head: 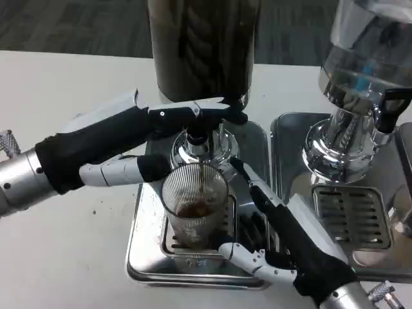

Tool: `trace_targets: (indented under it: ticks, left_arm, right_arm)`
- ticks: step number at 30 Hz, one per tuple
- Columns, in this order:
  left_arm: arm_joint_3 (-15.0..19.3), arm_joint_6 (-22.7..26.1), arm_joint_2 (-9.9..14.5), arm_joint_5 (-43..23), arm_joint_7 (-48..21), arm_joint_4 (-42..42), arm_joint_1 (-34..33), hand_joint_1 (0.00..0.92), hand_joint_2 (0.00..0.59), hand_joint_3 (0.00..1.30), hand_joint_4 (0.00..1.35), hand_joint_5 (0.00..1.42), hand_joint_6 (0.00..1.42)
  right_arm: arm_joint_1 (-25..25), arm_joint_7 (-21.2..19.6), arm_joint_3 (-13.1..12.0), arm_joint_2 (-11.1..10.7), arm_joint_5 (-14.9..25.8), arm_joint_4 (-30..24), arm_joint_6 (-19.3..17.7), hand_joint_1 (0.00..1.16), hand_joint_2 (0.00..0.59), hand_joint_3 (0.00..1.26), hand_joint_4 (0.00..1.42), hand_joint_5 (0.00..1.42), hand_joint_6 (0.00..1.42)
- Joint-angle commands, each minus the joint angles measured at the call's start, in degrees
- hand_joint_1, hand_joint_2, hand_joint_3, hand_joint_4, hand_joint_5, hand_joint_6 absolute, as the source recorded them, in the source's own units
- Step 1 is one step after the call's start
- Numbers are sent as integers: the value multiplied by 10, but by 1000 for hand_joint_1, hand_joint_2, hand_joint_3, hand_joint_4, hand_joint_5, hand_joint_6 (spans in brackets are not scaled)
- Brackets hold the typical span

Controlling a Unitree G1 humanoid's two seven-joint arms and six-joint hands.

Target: Grasp the cup under the faucet to collect the drink, then remove the cup.

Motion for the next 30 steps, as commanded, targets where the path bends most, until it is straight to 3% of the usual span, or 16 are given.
trace_targets:
  ticks: [1,30]
  left_arm:
    - [-16,0,11,26,-21,2,22,0,87,204,71,70,165]
    - [-20,-14,22,32,-7,-18,34,0,88,204,73,70,170]
  right_arm:
    - [-9,-5,2,3,-2,6,7,403,213,0,0,0,0]
    - [-36,-16,10,12,-15,27,18,393,222,0,0,0,0]
